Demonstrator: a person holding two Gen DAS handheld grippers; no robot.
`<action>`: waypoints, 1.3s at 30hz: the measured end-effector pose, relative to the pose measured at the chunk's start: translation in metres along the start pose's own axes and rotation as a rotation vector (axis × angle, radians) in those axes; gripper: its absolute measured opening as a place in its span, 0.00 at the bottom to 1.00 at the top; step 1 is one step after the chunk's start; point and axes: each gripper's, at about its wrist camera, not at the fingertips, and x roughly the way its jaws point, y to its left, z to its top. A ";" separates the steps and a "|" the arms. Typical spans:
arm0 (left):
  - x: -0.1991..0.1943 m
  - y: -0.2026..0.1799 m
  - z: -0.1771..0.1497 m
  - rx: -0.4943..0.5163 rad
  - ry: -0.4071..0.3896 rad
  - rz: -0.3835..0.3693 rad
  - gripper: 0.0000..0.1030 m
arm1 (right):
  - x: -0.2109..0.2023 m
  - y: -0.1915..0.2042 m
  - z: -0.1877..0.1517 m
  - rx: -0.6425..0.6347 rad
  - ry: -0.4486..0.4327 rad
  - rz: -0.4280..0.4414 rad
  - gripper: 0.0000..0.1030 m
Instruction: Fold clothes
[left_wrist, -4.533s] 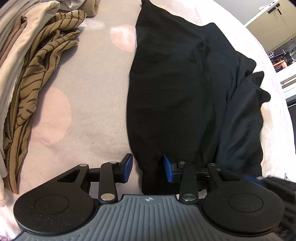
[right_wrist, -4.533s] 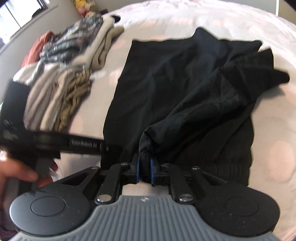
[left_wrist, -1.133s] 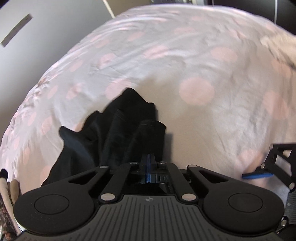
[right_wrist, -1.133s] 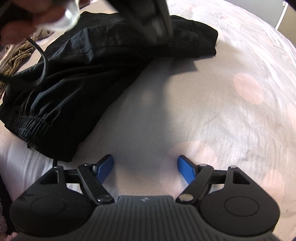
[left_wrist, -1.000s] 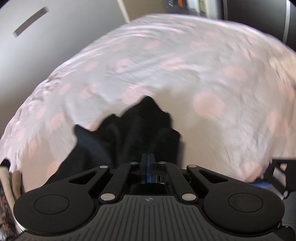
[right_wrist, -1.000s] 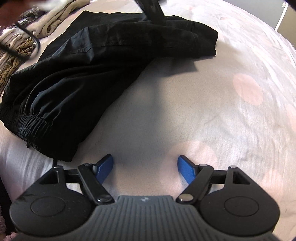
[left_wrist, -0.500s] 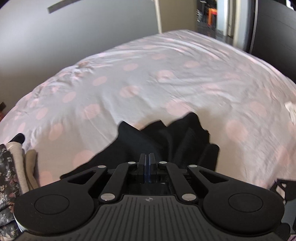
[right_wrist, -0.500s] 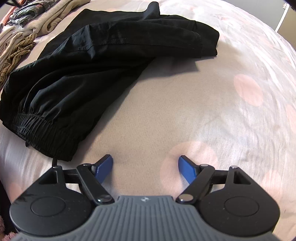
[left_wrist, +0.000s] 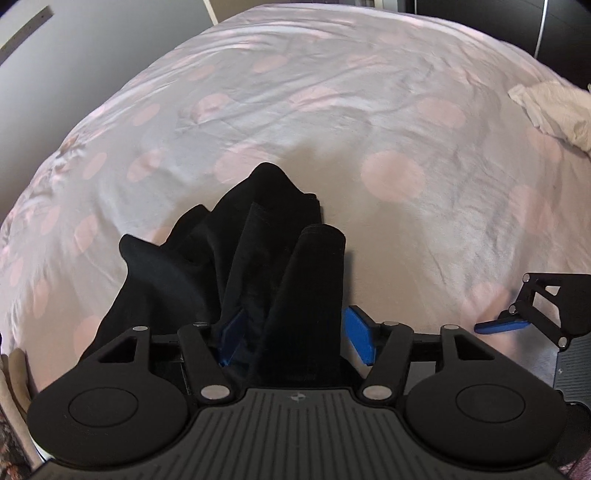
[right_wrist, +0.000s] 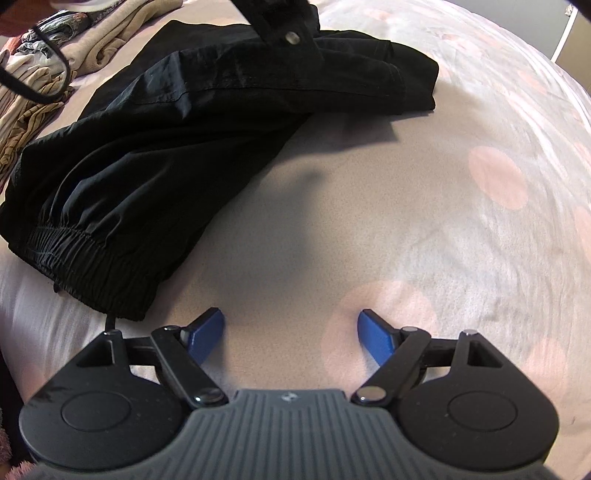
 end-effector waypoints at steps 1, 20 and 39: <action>0.002 -0.002 0.003 0.013 0.004 0.002 0.57 | 0.000 0.000 0.000 0.000 0.000 0.001 0.81; -0.032 0.052 -0.013 -0.214 -0.162 0.094 0.00 | 0.004 0.001 0.000 0.002 -0.006 0.020 0.86; -0.017 0.203 -0.124 -0.559 -0.049 0.300 0.00 | 0.011 0.001 0.006 0.010 -0.002 0.029 0.90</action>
